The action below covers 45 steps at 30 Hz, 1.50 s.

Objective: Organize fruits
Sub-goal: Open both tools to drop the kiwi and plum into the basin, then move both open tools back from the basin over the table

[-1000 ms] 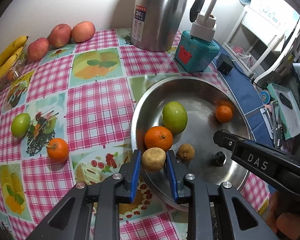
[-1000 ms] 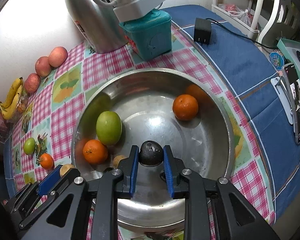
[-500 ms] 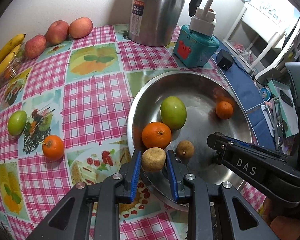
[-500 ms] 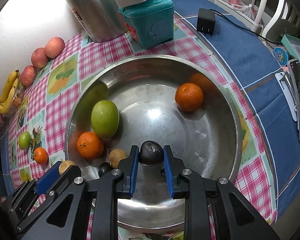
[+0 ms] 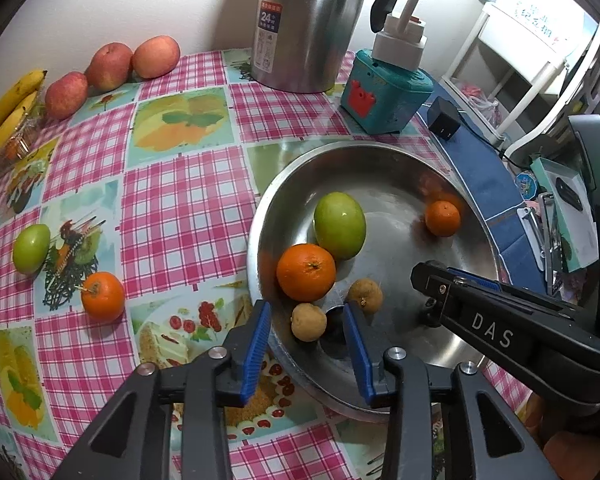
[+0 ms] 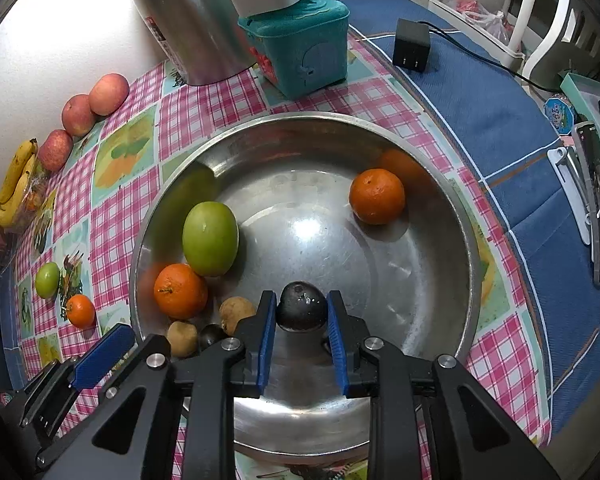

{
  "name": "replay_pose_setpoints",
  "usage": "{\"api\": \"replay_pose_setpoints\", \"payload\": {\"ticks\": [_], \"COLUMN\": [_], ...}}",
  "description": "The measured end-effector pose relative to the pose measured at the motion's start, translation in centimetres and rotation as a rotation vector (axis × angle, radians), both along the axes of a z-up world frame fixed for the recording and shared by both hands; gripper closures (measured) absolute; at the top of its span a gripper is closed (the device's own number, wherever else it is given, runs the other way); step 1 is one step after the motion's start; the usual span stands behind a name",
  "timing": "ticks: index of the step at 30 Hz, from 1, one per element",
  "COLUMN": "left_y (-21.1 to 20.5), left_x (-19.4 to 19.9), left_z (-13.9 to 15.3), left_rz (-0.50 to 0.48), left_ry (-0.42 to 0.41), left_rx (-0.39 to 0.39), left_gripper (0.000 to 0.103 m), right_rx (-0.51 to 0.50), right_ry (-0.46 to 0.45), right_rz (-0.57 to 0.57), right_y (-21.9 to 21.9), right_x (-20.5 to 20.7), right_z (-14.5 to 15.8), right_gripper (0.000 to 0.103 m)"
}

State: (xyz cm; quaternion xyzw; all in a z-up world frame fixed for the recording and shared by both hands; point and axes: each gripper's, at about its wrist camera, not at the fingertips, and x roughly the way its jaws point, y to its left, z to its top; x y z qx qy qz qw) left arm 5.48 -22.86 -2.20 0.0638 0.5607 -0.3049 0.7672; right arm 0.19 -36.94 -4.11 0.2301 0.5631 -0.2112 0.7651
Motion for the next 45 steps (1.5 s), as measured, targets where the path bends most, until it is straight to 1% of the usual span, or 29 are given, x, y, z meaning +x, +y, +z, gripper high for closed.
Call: {"api": "replay_pose_setpoints", "payload": {"ticks": [3, 4, 5, 6, 8, 9, 12, 13, 14, 16, 18, 22, 26, 33, 39, 45], "left_y": [0.2, 0.3, 0.4, 0.6, 1.0, 1.3, 2.3, 2.6, 3.0, 3.9, 5.0, 7.4, 9.6, 12.8, 14.3, 14.6], "left_x": [0.1, 0.2, 0.2, 0.3, 0.6, 0.8, 1.4, 1.6, 1.8, 2.3, 2.9, 3.9, 4.6, 5.6, 6.0, 6.1], "left_z": [0.3, 0.4, 0.5, 0.6, 0.7, 0.8, 0.8, 0.8, 0.7, 0.6, 0.5, 0.5, 0.8, 1.3, 1.5, 1.5], "left_rz": [0.006, 0.009, 0.014, 0.020, 0.040, 0.053, 0.098, 0.114, 0.134, 0.178, 0.225, 0.314, 0.373, 0.457, 0.496, 0.496], "left_ry": [-0.002, -0.002, -0.002, 0.000, 0.006, 0.007, 0.013, 0.014, 0.014, 0.014, 0.018, 0.030, 0.037, 0.037, 0.031, 0.029], "left_rx": [-0.005, -0.006, -0.008, -0.010, -0.008, -0.006, 0.003, 0.009, 0.017, 0.039, 0.059, 0.067, 0.046, 0.043, 0.045, 0.047], "left_gripper": [0.061, 0.059, 0.056, 0.054, 0.044, 0.042, 0.038, 0.035, 0.030, 0.026, 0.025, 0.018, 0.017, 0.016, 0.016, 0.016], "right_rx": [-0.004, -0.008, -0.012, -0.015, -0.021, -0.022, -0.036, -0.040, -0.045, -0.049, -0.056, -0.067, -0.082, -0.087, -0.094, -0.102], "right_ry": [-0.005, -0.009, -0.012, -0.015, -0.024, -0.026, -0.025, -0.025, -0.025, -0.023, -0.018, -0.009, -0.001, -0.002, -0.012, -0.019], "right_rz": [-0.003, -0.004, -0.005, -0.006, -0.007, -0.007, -0.004, -0.003, -0.001, 0.003, 0.008, 0.017, 0.037, 0.099, 0.152, 0.170], "right_y": [-0.1, -0.1, -0.1, -0.1, -0.2, -0.2, -0.2, -0.1, -0.1, -0.1, -0.1, 0.2, 0.8, 2.9, 4.8, 5.4], "right_x": [0.0, -0.1, -0.1, -0.1, -0.2, -0.2, -0.1, -0.1, -0.1, 0.0, 0.0, 0.1, 0.4, 1.3, 1.9, 2.0], "right_z": [0.3, 0.5, 0.6, 0.8, 1.1, 1.2, 1.5, 1.6, 1.7, 1.7, 1.8, 1.7, 1.8, 1.9, 2.2, 2.6], "right_gripper": [0.075, 0.071, 0.067, 0.061, 0.060, 0.059, 0.049, 0.047, 0.047, 0.046, 0.045, 0.042, 0.042, 0.042, 0.042, 0.042]}}
